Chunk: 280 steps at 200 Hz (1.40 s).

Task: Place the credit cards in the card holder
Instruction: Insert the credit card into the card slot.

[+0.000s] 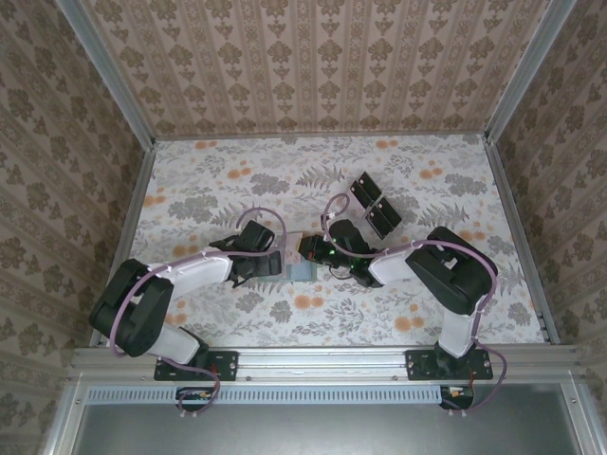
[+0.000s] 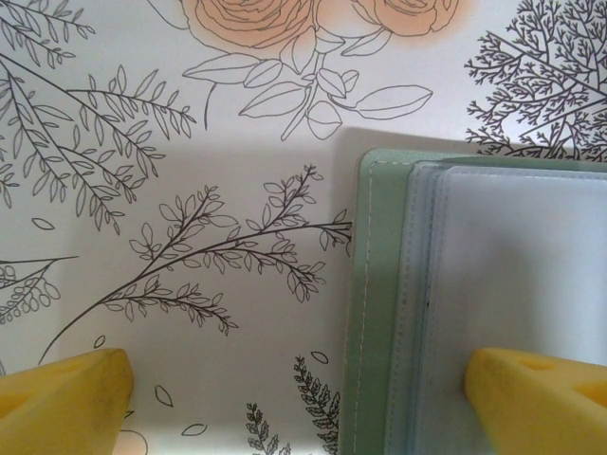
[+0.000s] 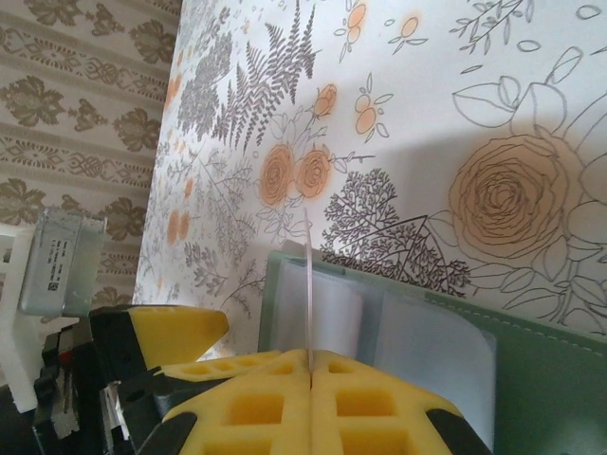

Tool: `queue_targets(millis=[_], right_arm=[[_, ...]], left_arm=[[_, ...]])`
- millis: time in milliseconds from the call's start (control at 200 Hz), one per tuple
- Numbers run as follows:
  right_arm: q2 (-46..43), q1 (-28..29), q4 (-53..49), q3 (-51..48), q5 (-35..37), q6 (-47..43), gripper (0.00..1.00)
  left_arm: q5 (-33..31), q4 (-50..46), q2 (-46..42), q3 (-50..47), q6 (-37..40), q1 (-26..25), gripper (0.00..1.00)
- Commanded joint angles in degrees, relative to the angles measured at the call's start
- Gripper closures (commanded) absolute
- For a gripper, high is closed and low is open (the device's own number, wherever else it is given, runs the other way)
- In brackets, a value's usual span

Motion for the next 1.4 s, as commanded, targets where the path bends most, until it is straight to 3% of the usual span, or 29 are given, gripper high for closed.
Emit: queue_targets(millis=[0,1395], right_arm=[[1.4,0.4,3.9,-1.6,3.0,0.4,1.00],[2.1,1.9,10.3,-3.6,4.4,3.2,1.00]], left_arm=[[-1.5,-3.7,0.9,-2.4,-0.1,0.3,0.00],[-1.3,-3.3,1.4,-2.6,-0.2,0.3,0.00]])
